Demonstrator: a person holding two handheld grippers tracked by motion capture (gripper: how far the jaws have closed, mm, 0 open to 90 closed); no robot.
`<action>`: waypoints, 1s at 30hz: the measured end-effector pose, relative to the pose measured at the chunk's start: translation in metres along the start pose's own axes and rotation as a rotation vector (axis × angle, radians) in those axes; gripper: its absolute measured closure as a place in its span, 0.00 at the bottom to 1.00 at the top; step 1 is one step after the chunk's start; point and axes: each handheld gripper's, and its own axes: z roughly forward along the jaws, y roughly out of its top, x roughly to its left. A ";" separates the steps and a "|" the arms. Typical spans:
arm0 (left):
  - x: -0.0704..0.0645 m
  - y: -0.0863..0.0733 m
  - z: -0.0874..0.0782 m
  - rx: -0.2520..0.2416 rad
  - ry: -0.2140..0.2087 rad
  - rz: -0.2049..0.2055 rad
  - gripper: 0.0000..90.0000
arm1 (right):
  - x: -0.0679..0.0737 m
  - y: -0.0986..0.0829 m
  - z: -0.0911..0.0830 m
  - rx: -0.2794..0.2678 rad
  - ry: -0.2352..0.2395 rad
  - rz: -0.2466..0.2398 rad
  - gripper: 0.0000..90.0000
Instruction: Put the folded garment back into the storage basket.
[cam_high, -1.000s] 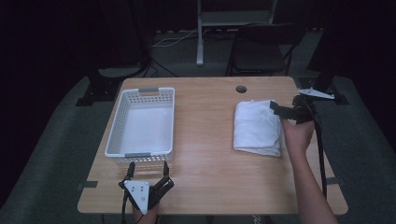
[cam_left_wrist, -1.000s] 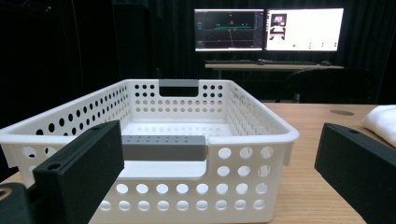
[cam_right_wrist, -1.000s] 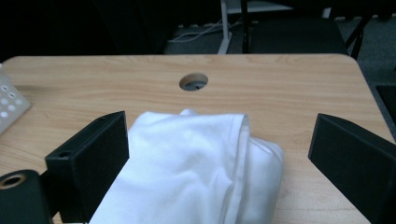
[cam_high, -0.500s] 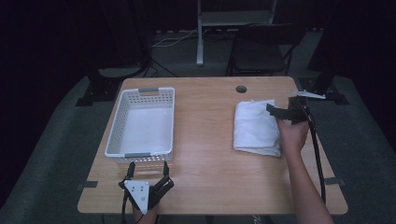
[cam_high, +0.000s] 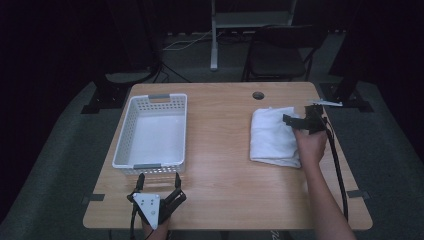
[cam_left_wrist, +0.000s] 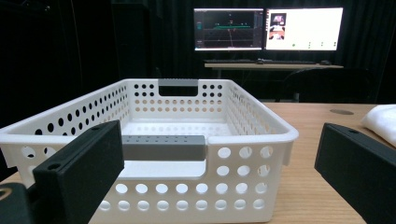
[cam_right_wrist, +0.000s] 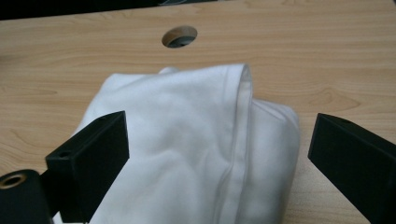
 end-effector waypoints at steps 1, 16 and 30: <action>0.000 0.000 0.000 0.000 0.000 0.000 0.02 | 0.000 -0.001 0.002 0.006 0.000 0.003 0.05; 0.000 0.000 0.000 0.000 -0.003 0.000 0.02 | -0.004 -0.010 0.019 0.077 -0.009 0.004 0.05; 0.000 0.000 0.000 0.000 -0.007 0.000 0.02 | -0.002 -0.019 0.032 0.118 -0.048 -0.022 0.05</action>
